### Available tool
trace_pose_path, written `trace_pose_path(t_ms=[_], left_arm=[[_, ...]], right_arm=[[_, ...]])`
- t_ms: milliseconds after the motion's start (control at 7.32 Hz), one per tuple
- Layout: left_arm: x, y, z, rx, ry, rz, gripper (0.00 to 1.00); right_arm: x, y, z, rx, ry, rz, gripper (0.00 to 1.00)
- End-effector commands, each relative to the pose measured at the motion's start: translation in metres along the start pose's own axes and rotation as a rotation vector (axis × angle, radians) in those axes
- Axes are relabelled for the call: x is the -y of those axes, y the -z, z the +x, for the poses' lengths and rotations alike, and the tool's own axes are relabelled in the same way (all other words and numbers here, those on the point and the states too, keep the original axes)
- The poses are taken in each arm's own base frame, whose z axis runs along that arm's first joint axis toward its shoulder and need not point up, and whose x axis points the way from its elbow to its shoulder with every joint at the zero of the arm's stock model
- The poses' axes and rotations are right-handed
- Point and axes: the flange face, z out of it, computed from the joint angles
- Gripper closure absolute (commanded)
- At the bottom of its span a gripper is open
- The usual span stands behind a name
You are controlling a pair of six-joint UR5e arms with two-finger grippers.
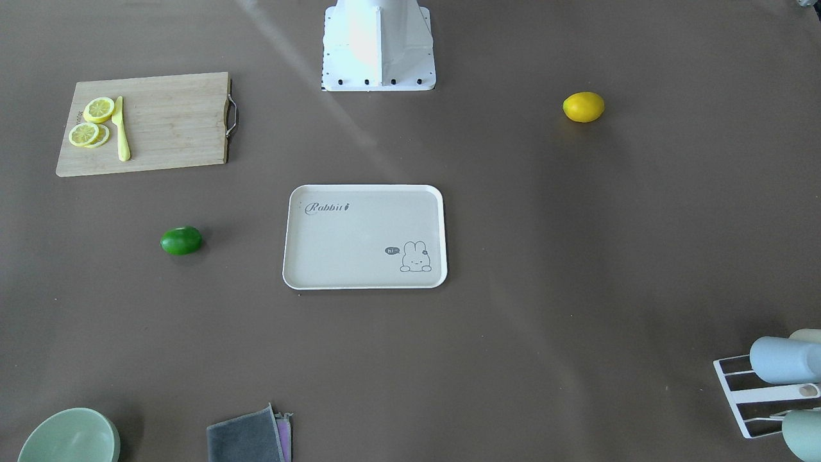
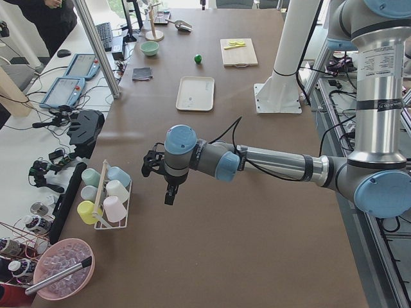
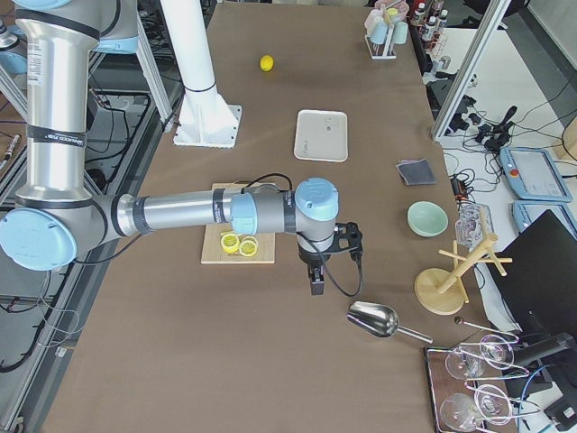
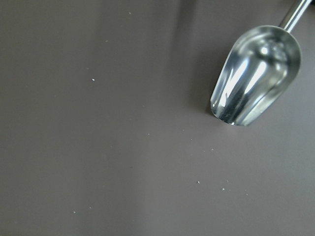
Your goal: Place all lemons on tray
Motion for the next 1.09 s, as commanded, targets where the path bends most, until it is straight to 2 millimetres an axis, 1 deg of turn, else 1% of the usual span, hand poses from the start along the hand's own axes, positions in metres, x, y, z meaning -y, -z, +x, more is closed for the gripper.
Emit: trace_pose_path(t_ms=[0,137,273,410,546,683,820,956], left_arm=[[0.014,-0.018,0.013,-0.024,-0.088,0.034,0.02],[0.009,-0.025,0.019,-0.039,-0.075,0.037,0.02],[0.007,-0.028,0.028,-0.060,0.000,0.051,0.02],[-0.014,-0.040,0.032,-0.084,0.016,0.067,0.02],[-0.023,-0.044,0.043,-0.119,0.083,0.095,0.02],[-0.047,-0.053,0.053,-0.159,0.019,0.118,0.02],[-0.062,-0.065,0.073,-0.199,-0.053,0.113,0.02],[-0.072,-0.071,0.083,-0.225,-0.099,0.113,0.02]], right_arm=[[0.042,-0.011,-0.078,0.106,-0.028,-0.016,0.00],[0.049,-0.016,-0.099,0.123,0.045,0.035,0.00],[0.051,-0.022,-0.123,0.151,-0.071,0.048,0.00],[0.051,-0.031,-0.150,0.173,-0.088,0.102,0.00],[0.051,-0.048,-0.177,0.168,-0.143,0.139,0.00],[0.048,-0.075,-0.216,0.126,-0.149,0.188,0.00],[0.050,-0.098,-0.264,0.113,-0.095,0.224,0.00],[0.049,-0.108,-0.278,0.121,-0.032,0.220,0.00]])
